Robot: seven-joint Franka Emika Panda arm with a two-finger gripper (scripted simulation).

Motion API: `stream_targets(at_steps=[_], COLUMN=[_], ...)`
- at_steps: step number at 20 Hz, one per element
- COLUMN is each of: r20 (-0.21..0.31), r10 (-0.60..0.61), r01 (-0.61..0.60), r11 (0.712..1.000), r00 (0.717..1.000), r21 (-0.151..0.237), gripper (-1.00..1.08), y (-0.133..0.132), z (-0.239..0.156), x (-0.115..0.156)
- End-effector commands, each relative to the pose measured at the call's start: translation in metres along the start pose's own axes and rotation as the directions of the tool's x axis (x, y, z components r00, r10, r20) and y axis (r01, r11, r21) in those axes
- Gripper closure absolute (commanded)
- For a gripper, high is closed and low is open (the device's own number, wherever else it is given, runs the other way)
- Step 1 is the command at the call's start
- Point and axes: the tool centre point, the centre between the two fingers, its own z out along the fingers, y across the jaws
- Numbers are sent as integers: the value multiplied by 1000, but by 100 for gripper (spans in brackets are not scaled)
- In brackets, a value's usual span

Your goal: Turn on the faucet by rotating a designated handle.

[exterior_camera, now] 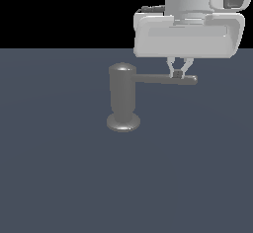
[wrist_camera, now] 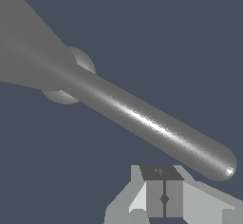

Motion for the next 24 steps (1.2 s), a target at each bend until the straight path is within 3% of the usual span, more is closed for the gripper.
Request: stream_targets(at_steps=[1, 24], r20=[12, 32], r10=[-5, 9], r01=[5, -9], r11=[1000, 1000], r00=[1000, 999], r21=[0, 1], gripper=[108, 108], y=[3, 59], z=[7, 17], x=[7, 67])
